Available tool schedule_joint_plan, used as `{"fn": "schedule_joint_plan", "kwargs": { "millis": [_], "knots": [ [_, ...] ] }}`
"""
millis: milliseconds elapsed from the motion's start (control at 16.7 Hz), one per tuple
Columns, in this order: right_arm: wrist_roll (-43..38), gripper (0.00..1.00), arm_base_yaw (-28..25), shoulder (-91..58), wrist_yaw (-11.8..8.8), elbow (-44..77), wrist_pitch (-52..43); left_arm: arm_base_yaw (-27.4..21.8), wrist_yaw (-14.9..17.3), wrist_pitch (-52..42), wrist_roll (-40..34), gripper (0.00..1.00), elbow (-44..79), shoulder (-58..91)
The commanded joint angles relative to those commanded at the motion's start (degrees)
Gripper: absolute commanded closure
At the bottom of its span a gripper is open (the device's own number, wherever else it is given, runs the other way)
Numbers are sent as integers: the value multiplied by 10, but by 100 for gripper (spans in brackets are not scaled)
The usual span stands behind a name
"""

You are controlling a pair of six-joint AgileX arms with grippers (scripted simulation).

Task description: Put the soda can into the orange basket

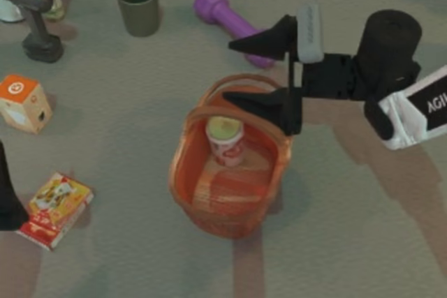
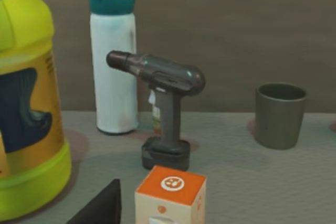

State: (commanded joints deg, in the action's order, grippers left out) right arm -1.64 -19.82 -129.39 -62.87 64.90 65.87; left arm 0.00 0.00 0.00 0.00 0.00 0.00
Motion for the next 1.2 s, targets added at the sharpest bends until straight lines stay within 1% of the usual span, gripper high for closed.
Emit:
{"fn": "schedule_joint_plan", "kwargs": {
  "millis": [120, 240, 360, 480, 600, 780, 960, 1200],
  "knots": [
    [0, 0, 0, 4, 2, -4, -3, -3, 1, -4, 3, 0, 5, 5],
    [3, 0, 3, 26, 13, -22, -18, -16, 6, -23, 18, 0, 29, 31],
    [6, 0, 9, 65, 34, -54, -44, -37, 12, -57, 44, 0, 74, 79],
    [10, 0, 19, 122, 66, -97, -81, -64, 17, -104, 80, 0, 139, 145],
    [14, 0, 32, 192, 105, -148, -126, -93, 21, -160, 122, 0, 215, 224],
    [19, 0, 55, 324, 177, -235, -204, -142, 24, -261, 198, 0, 356, 369],
    [22, 0, 81, 482, 258, -327, -293, -193, 23, -373, 283, 0, 516, 532],
    [23, 0, 116, 719, 371, -447, -415, -260, 19, -525, 399, 0, 735, 755]
  ]
}}
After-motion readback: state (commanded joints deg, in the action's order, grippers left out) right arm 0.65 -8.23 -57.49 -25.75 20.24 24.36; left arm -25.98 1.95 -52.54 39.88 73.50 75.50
